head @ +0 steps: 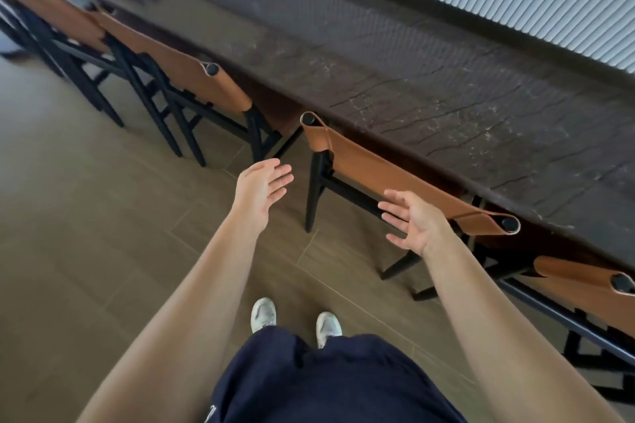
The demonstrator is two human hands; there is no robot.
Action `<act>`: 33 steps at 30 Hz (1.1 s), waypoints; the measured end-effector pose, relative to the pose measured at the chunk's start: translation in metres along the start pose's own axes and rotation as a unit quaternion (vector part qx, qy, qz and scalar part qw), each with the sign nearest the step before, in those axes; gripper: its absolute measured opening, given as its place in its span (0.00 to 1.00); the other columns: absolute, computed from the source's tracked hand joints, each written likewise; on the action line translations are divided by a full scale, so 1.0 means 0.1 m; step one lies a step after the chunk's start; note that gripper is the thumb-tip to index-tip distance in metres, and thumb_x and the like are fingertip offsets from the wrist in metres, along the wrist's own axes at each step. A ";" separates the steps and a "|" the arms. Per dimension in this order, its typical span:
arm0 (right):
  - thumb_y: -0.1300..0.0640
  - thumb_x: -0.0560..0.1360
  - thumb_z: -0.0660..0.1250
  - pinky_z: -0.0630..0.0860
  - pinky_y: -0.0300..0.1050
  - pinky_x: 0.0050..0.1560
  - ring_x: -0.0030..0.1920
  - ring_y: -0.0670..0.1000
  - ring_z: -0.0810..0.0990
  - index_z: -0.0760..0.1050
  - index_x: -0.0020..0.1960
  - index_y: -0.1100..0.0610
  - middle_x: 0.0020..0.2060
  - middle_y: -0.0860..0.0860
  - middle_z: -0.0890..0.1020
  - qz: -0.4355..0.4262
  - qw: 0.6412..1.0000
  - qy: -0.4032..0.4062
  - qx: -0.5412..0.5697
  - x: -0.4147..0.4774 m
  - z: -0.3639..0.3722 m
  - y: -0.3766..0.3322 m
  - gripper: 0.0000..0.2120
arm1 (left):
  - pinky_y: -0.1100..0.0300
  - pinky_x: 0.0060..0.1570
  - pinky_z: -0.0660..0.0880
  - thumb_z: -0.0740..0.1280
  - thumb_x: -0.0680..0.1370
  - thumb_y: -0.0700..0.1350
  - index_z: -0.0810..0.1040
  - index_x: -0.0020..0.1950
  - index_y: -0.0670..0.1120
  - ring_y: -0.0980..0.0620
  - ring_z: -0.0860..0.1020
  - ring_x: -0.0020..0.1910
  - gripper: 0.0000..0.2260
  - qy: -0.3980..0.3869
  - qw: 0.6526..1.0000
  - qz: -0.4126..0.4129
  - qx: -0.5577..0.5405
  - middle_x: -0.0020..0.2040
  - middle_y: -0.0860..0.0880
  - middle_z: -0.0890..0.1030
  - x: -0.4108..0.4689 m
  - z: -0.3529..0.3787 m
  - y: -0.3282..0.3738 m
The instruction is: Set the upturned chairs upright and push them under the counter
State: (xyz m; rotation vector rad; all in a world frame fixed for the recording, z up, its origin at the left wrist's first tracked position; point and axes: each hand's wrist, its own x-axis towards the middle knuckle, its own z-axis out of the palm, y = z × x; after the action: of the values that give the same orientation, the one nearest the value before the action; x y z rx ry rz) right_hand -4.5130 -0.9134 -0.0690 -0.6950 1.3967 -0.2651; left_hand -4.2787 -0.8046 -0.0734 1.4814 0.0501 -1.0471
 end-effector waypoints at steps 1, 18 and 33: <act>0.52 0.81 0.59 0.67 0.60 0.68 0.61 0.52 0.76 0.80 0.57 0.51 0.57 0.50 0.82 -0.007 1.000 -0.009 -0.008 -0.02 0.09 0.01 0.12 | 0.57 0.51 0.79 0.57 0.82 0.40 0.77 0.56 0.45 0.53 0.85 0.46 0.10 0.009 1.000 -0.001 -0.005 0.46 0.49 0.86 0.00 -0.09 0.03; 0.52 0.83 0.55 0.73 0.52 0.61 0.60 0.51 0.79 0.76 0.65 0.52 0.57 0.52 0.82 -0.052 0.995 -0.081 0.007 -0.15 2.46 0.06 0.15 | 0.53 0.59 0.77 0.64 0.80 0.43 0.77 0.58 0.45 0.51 0.83 0.52 0.08 0.023 0.999 0.040 -0.028 0.53 0.47 0.84 0.46 -1.98 1.13; 0.53 0.81 0.61 0.76 0.52 0.56 0.56 0.53 0.81 0.73 0.67 0.55 0.55 0.54 0.83 -0.042 0.994 -0.094 0.034 0.38 3.93 -0.57 0.16 | 0.52 0.59 0.76 0.62 0.81 0.42 0.75 0.62 0.43 0.50 0.82 0.54 0.11 0.034 0.998 0.029 -0.034 0.53 0.46 0.84 1.52 -2.51 2.13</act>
State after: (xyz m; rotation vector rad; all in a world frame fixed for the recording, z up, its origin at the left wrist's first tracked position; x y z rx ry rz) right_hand -4.1173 -0.8648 -0.0598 -0.7058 1.1752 -0.3034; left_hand -3.9245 -0.7329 -0.0444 1.4486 0.0883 -0.9391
